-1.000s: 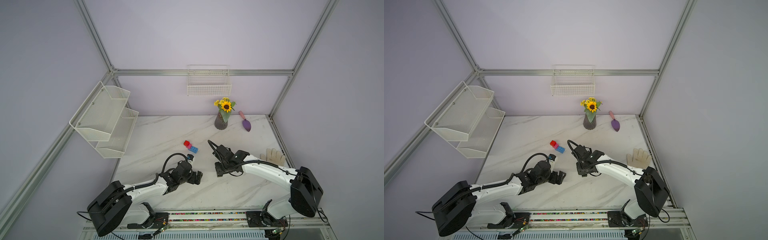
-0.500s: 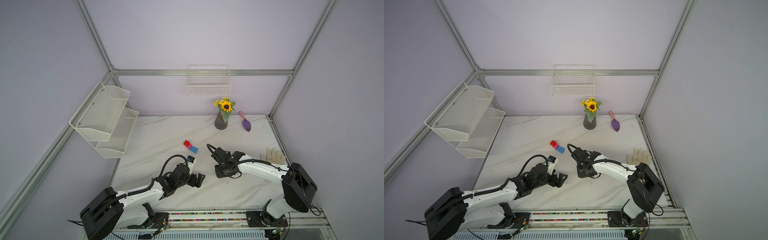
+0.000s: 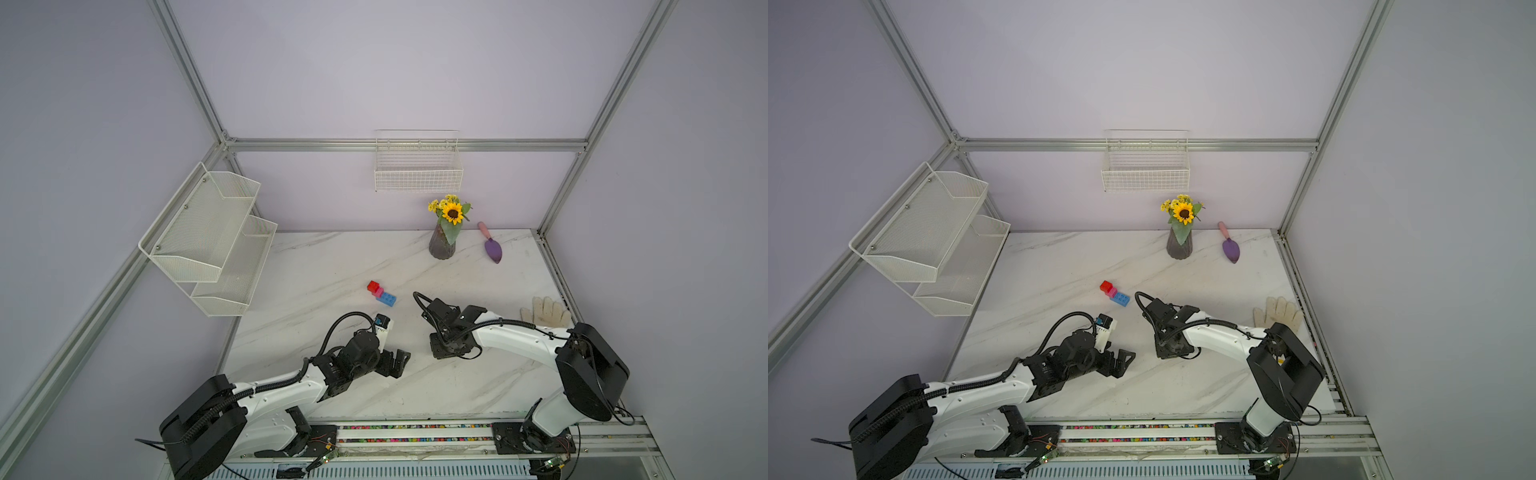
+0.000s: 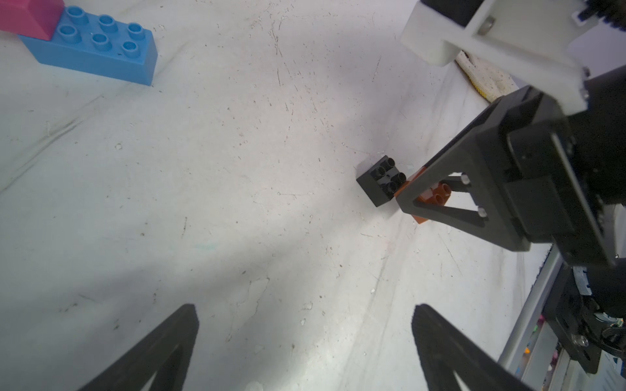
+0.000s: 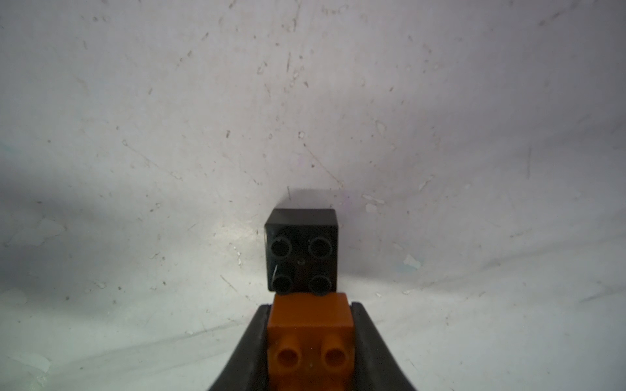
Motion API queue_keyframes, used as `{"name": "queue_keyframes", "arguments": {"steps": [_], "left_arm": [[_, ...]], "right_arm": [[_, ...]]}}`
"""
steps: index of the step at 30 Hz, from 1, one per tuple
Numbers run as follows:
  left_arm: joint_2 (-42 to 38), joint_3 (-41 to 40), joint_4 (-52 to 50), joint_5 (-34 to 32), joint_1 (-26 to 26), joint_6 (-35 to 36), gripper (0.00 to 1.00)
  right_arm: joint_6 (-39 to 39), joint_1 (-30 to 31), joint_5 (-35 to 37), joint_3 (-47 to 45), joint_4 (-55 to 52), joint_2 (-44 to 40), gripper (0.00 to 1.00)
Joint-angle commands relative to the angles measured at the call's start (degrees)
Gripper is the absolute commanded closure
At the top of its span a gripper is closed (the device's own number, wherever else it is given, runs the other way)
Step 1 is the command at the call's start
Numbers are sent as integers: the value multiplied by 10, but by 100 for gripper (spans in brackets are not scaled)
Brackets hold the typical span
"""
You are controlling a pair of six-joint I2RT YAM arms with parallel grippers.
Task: Assemble the letter v with lego
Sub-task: Assemble the lego brick with the lego brick.
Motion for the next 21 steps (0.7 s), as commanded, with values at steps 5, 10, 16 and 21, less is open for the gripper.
{"name": "queue_keyframes", "arguments": {"steps": [5, 10, 16, 21], "left_arm": [[-9, 5, 8, -11, -5, 6, 0], [-4, 4, 11, -11, -6, 6, 0], [-2, -5, 21, -10, -6, 2, 0], [-5, -9, 21, -12, -7, 3, 0]], "right_arm": [[11, -3, 17, 10, 8, -20, 87], [8, -3, 16, 22, 6, -14, 87], [4, -4, 17, 24, 12, 7, 87], [5, -3, 14, 22, 17, 20, 87]]}}
